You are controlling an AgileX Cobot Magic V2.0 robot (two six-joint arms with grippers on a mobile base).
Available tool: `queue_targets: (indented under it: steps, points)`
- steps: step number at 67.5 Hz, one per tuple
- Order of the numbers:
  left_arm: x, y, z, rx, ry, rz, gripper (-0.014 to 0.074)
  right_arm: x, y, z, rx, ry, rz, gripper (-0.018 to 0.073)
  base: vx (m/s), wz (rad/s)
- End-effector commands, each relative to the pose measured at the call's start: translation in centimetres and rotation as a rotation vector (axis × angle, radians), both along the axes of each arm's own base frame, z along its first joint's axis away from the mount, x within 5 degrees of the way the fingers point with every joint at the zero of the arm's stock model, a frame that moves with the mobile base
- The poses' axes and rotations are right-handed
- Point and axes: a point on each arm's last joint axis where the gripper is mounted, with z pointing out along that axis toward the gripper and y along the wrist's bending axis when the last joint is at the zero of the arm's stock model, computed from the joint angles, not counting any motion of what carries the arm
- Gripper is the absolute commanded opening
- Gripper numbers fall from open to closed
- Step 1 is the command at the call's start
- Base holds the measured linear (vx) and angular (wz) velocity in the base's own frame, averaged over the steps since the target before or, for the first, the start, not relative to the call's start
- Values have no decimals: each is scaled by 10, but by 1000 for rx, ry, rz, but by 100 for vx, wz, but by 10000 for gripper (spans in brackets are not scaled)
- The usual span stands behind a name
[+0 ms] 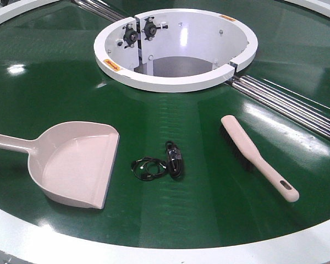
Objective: Clean and inspect green conveyor with broom and dustpan
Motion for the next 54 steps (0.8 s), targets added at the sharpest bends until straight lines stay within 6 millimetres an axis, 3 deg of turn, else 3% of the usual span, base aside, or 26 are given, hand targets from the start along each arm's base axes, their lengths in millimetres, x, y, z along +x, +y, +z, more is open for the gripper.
queue_targets:
  steps: [1,54]
  points:
    - [-1,0,3,-24,-69,-1,-6,-1,0,7,-2,-87,-1,-8,0,0]
    - [-1,0,3,-24,-69,-1,-6,-1,0,7,-2,-87,-1,-8,0,0]
